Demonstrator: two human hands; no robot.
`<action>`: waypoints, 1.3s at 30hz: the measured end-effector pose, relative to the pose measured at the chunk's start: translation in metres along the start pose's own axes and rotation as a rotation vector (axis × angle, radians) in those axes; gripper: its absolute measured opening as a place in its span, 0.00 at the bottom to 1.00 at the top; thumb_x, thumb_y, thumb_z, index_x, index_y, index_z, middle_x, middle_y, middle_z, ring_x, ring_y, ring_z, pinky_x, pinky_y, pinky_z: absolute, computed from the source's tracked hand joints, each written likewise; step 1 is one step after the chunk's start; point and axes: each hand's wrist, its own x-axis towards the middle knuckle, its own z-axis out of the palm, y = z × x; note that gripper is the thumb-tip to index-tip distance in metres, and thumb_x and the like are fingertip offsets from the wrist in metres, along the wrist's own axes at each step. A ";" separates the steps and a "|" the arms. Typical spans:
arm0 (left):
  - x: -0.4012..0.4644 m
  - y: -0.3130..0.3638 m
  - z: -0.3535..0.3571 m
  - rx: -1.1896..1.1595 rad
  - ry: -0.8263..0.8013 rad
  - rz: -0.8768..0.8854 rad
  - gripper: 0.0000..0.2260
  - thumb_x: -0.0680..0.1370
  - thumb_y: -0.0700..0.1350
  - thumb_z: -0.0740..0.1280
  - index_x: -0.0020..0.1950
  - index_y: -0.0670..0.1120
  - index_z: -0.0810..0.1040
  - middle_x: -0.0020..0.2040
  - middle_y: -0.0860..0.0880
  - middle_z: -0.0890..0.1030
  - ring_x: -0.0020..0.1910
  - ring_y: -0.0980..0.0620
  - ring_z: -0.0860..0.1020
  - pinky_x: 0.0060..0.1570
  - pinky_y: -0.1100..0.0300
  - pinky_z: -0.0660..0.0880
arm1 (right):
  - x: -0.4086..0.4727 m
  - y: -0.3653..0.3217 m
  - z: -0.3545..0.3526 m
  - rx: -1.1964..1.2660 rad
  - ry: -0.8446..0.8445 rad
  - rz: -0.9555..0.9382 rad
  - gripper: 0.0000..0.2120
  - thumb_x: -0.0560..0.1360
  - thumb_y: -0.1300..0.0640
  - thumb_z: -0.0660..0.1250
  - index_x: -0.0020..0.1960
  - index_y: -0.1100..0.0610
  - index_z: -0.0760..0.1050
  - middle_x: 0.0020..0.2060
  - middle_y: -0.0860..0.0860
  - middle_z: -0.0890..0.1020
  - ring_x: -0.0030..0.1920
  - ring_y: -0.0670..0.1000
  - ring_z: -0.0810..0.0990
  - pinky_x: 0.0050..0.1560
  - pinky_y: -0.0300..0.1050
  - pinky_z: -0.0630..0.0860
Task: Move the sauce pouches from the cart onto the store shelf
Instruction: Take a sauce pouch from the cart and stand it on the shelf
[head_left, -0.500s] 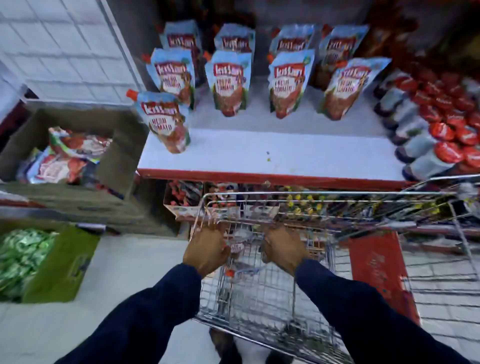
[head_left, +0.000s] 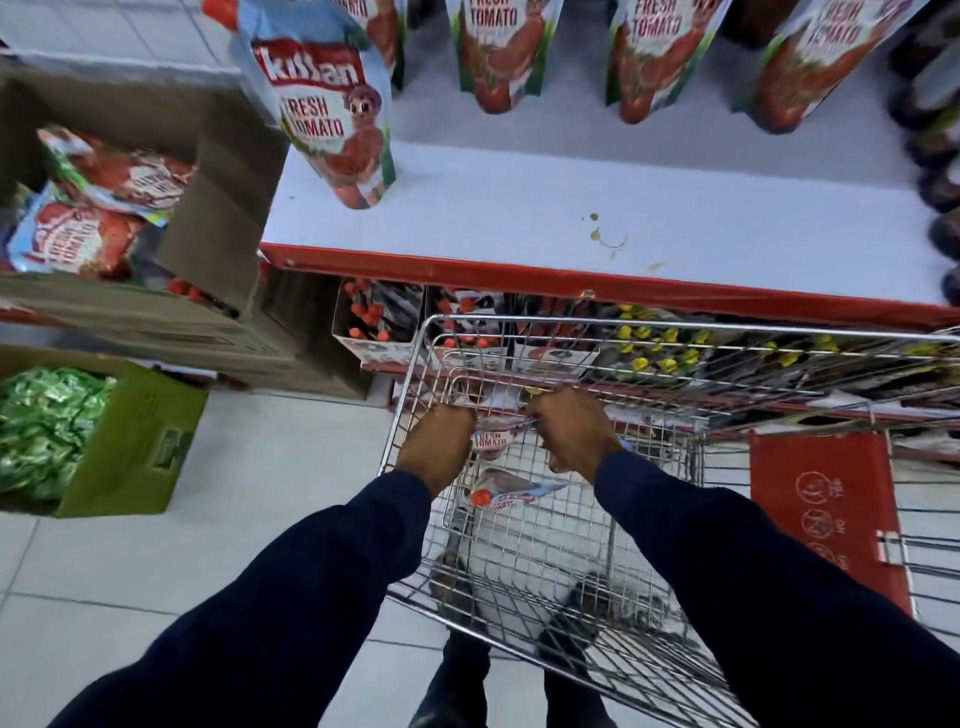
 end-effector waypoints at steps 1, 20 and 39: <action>0.000 -0.001 0.000 -0.009 0.009 0.003 0.10 0.75 0.30 0.64 0.51 0.39 0.81 0.46 0.37 0.85 0.46 0.38 0.84 0.46 0.46 0.80 | 0.001 0.001 0.001 0.003 0.012 -0.004 0.10 0.72 0.66 0.64 0.44 0.55 0.81 0.34 0.55 0.83 0.36 0.58 0.82 0.41 0.51 0.81; -0.079 0.038 -0.216 -0.108 0.441 0.313 0.15 0.74 0.36 0.72 0.58 0.47 0.81 0.52 0.49 0.83 0.49 0.50 0.80 0.49 0.61 0.73 | -0.100 -0.027 -0.214 0.111 0.527 -0.210 0.10 0.79 0.44 0.63 0.55 0.44 0.81 0.45 0.46 0.84 0.47 0.49 0.78 0.41 0.44 0.66; 0.013 0.077 -0.349 0.110 0.489 0.258 0.10 0.73 0.34 0.69 0.53 0.41 0.83 0.49 0.38 0.85 0.46 0.37 0.81 0.41 0.50 0.76 | -0.004 -0.025 -0.320 0.107 0.739 -0.096 0.09 0.78 0.50 0.66 0.51 0.52 0.84 0.44 0.50 0.87 0.45 0.55 0.82 0.40 0.46 0.73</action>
